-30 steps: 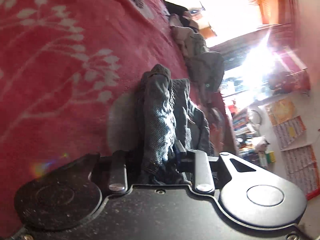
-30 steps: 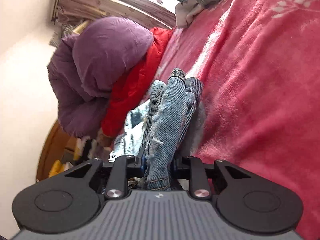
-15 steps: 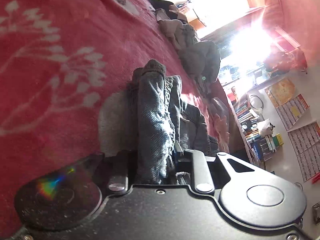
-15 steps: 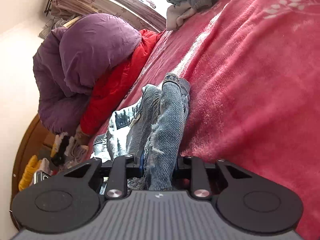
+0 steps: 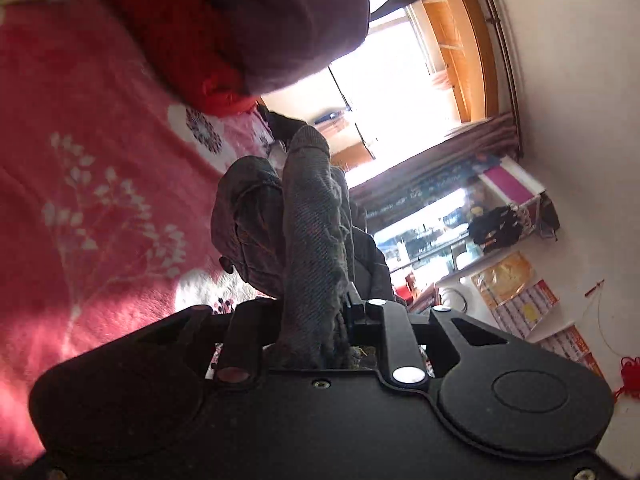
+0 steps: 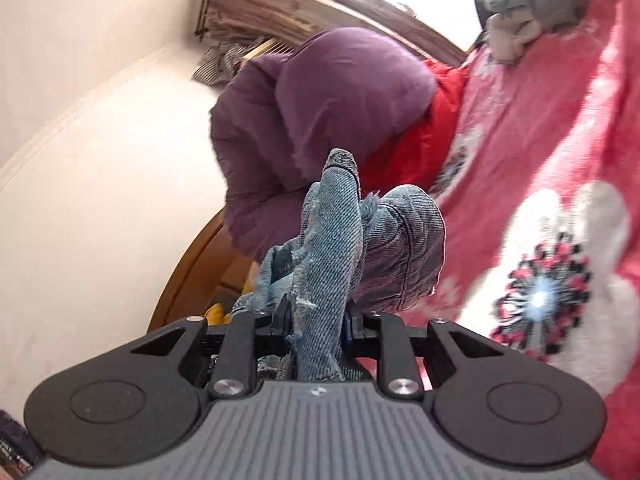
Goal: Fold clothes
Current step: 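Carry the bundle with both tools onto the stack of folded clothes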
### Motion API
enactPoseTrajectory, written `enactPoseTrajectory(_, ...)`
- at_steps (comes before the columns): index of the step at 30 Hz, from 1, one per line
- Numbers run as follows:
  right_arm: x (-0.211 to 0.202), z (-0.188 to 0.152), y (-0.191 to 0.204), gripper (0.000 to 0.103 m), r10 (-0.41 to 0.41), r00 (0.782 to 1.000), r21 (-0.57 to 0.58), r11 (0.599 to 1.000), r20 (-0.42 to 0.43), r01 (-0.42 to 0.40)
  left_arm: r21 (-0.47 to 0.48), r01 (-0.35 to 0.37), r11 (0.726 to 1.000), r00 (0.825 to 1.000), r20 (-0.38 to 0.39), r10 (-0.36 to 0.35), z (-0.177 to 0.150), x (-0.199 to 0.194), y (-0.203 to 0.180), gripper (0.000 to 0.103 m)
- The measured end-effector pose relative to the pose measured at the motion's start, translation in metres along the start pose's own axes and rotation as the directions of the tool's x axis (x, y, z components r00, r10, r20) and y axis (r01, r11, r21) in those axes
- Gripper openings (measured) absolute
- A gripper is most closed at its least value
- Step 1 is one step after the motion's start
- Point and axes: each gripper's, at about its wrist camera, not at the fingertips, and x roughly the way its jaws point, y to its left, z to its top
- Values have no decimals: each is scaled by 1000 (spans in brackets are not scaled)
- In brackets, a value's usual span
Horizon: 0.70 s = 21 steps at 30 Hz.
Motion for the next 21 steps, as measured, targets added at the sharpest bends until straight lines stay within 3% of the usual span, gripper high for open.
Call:
enactPoseTrajectory(5,71,-21,54,25,88,985,-20,996,-152,-92,-48,-55,997,986,154,61,23,-85,5,19)
enactPoseTrajectory(9,130,-43,87,25,139,952,19,990,-273,-139,-137,-65,988,964,246,98,37,-143,26,19)
enactPoseTrajectory(12,174,-58,114,25,168,920,21,985,-353,-172,-200,-30,979,947,308,92,52,-184,41,19)
enactPoseTrajectory(17,251,-67,172,25,268,856,27,958,-442,-285,-169,-5,986,900,428,78,107,-242,31,18)
enactPoseTrajectory(21,317,-62,227,25,359,802,37,920,-477,-390,-132,20,991,851,523,53,165,-278,18,19)
